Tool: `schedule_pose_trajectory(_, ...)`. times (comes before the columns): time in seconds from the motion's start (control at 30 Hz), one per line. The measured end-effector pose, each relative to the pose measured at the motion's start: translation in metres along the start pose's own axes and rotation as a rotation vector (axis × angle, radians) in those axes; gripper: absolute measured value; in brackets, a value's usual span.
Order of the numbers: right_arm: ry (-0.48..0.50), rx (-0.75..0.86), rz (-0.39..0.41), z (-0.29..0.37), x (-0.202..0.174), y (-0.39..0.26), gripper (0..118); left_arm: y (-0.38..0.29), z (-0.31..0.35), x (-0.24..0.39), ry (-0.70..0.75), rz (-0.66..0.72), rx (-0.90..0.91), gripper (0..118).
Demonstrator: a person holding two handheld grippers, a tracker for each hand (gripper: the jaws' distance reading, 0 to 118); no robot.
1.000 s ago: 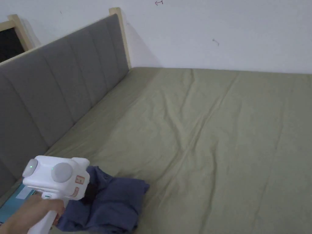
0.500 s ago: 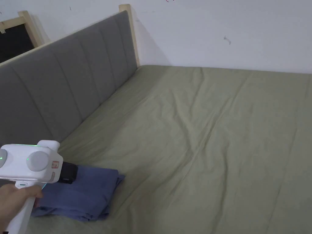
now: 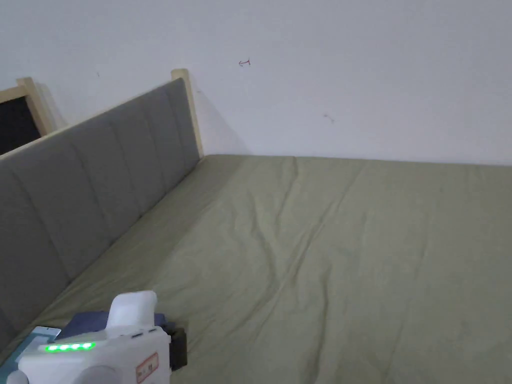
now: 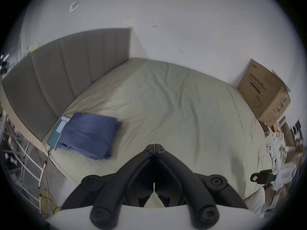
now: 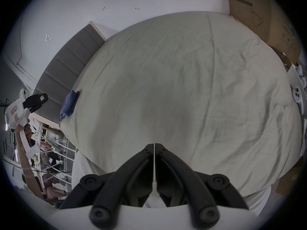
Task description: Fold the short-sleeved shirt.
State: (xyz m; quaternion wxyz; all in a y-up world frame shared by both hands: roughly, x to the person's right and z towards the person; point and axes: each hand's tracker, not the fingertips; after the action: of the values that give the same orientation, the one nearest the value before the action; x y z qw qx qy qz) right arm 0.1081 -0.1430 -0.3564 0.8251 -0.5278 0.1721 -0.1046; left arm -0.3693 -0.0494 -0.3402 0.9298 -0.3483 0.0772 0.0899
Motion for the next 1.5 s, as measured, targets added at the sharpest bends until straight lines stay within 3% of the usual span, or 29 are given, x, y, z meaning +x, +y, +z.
schedule_pose_trajectory(0.13,-0.021,0.084,-0.012,0.028,0.007,-0.009,2,-0.011,0.028,0.059,-0.044,-0.028,0.08,0)
schedule_pose_trajectory(0.33,-0.197,0.321,0.12,0.079,-0.013,-0.01,2,-0.016,0.07,0.137,-0.063,-0.136,0.232,0)
schedule_pose_trajectory(0.43,-0.268,0.447,0.213,0.107,-0.032,-0.011,2,-0.017,0.087,0.164,-0.14,-0.16,0.277,0)
schedule_pose_trajectory(0.6,-0.368,0.649,0.285,0.145,-0.055,-0.009,3,-0.018,0.108,0.192,-0.129,-0.19,0.362,0)
schedule_pose_trajectory(0.73,-0.39,0.798,0.325,0.169,-0.069,-0.008,8,-0.016,0.128,0.201,-0.184,-0.213,0.443,0)
schedule_pose_trajectory(0.77,-0.376,0.829,0.321,0.174,-0.071,-0.007,19,-0.016,0.132,0.203,-0.169,-0.209,0.467,0)
schedule_pose_trajectory(0.83,-0.349,0.848,0.313,0.181,-0.073,-0.006,65,-0.017,0.141,0.204,-0.156,-0.197,0.526,20)
schedule_pose_trajectory(0.87,-0.341,0.852,0.305,0.183,-0.074,-0.005,88,-0.016,0.145,0.204,-0.156,-0.195,0.525,36)
schedule_pose_trajectory(0.9,-0.338,0.854,0.303,0.184,-0.074,-0.004,106,-0.014,0.147,0.204,-0.159,-0.2,0.524,64)
schedule_pose_trajectory(0.97,-0.314,0.888,0.311,0.186,-0.076,-0.005,109,-0.012,0.149,0.203,-0.168,-0.209,0.525,100)
schedule_pose_trajectory(1.0,-0.316,0.898,0.309,0.186,-0.076,-0.005,109,-0.014,0.15,0.203,-0.174,-0.223,0.53,108)
schedule_pose_trajectory(1.27,-0.264,0.914,0.252,0.188,-0.076,0.007,109,-0.015,0.148,0.205,-0.136,-0.231,0.51,109)
schedule_pose_trajectory(1.43,-0.298,0.905,0.252,0.182,-0.073,0.01,109,-0.01,0.146,0.201,-0.234,-0.193,0.404,108)
schedule_pose_trajectory(1.5,-0.309,0.899,0.249,0.18,-0.071,0.013,109,-0.01,0.149,0.205,-0.176,-0.181,0.387,108)
